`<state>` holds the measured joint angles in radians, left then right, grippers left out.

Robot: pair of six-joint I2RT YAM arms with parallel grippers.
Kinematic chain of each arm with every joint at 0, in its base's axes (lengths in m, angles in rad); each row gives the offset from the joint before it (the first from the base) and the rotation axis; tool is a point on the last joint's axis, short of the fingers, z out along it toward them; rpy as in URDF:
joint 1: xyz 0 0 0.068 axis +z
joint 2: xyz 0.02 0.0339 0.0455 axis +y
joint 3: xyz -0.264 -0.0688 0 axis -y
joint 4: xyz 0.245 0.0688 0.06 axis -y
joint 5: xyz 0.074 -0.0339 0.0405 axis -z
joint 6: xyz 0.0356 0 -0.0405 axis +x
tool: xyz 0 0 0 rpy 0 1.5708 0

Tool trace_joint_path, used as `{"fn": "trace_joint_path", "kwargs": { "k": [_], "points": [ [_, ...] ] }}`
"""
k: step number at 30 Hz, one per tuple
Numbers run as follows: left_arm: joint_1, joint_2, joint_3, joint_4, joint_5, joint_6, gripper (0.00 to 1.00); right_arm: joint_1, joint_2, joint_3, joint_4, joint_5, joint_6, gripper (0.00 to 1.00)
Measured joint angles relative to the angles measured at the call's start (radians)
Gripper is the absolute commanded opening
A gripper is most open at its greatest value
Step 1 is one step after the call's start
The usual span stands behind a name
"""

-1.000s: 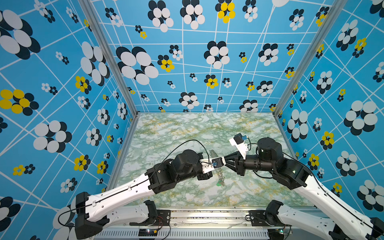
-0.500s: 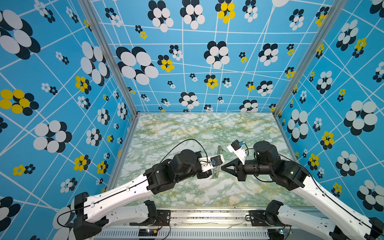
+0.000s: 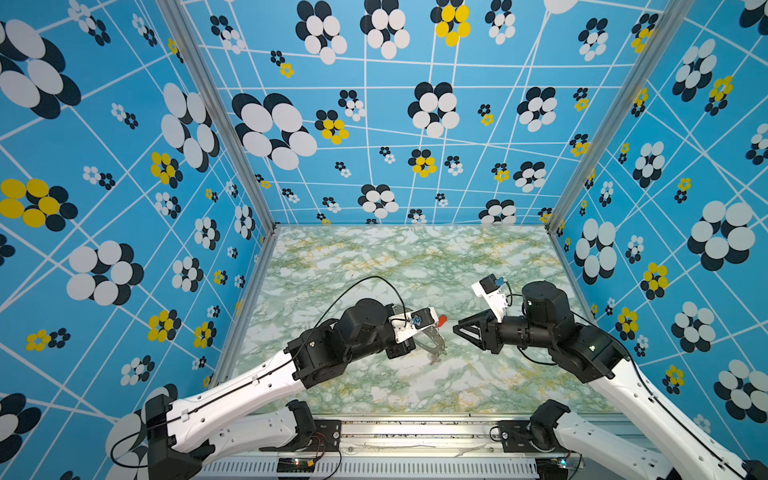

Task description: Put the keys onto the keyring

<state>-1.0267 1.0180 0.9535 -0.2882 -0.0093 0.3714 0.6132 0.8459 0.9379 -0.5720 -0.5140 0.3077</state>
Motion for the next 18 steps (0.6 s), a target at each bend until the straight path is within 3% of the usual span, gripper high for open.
{"fn": "trace_joint_path", "kwargs": {
  "k": [10,11,17,18],
  "points": [
    [0.015,0.336,0.025,-0.085,0.104,-0.198,0.03,-0.002,0.015,-0.024,0.006,-0.001,0.019,0.39],
    [0.015,0.352,0.040,-0.092,0.113,-0.209,0.08,-0.003,0.016,-0.029,0.006,-0.001,0.019,0.39],
    [0.020,0.404,0.048,-0.130,0.163,-0.296,0.66,-0.019,0.044,-0.043,0.006,-0.006,0.018,0.40],
    [0.019,0.403,0.047,-0.132,0.168,-0.301,0.71,-0.023,0.048,-0.045,0.006,-0.008,0.015,0.40]
  ]
}}
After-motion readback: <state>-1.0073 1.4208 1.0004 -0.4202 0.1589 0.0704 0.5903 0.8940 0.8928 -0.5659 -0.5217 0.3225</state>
